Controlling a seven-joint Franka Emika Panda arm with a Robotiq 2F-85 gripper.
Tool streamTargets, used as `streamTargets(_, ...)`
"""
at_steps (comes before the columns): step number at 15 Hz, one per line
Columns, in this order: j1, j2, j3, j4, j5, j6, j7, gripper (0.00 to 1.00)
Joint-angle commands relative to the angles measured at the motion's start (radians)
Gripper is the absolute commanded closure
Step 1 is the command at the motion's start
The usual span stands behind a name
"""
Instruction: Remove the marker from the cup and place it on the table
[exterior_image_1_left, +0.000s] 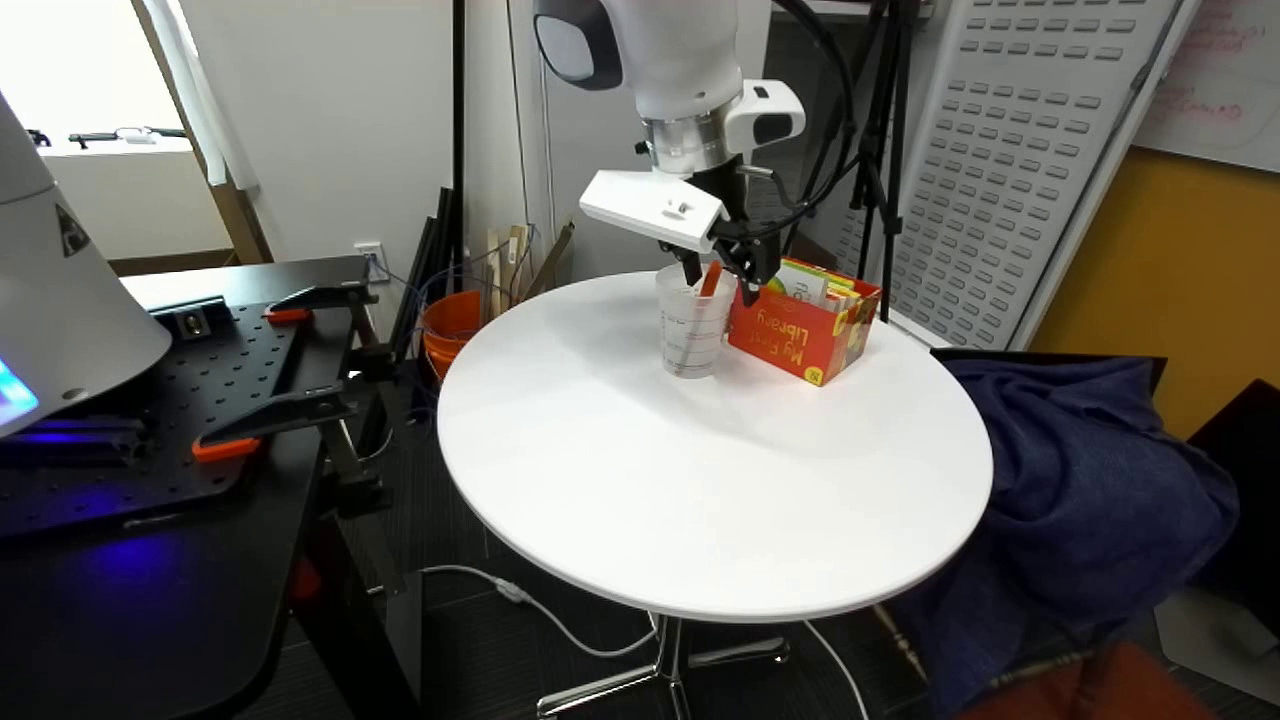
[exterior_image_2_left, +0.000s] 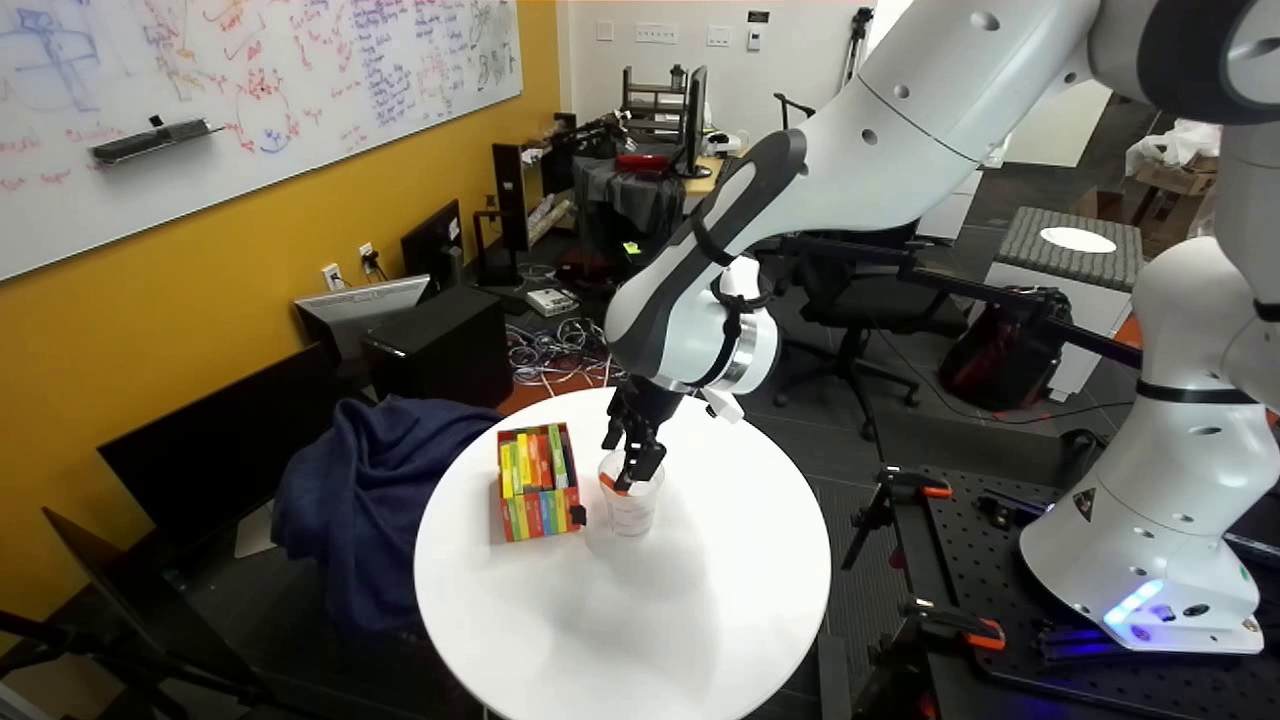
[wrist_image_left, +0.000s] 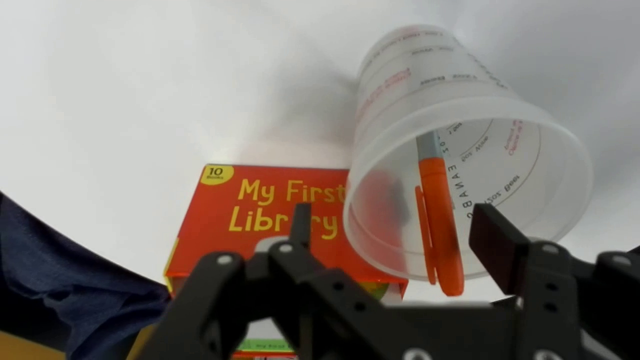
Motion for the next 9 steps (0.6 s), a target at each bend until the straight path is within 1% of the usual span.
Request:
streamTargets(1,-0.014,-0.015,0.011,0.003,0.032,0.009,-0.038,0.17)
streamTargets(3,-0.010,-0.031,0.013,-0.012,0.043,0.024,-0.043,0.18)
streamTargets(5,-0.004,-0.052,0.014,-0.030,0.060,0.046,-0.047,0.21)
streamTargets(9,0.008,-0.103,0.020,-0.067,0.108,0.095,-0.067,0.22)
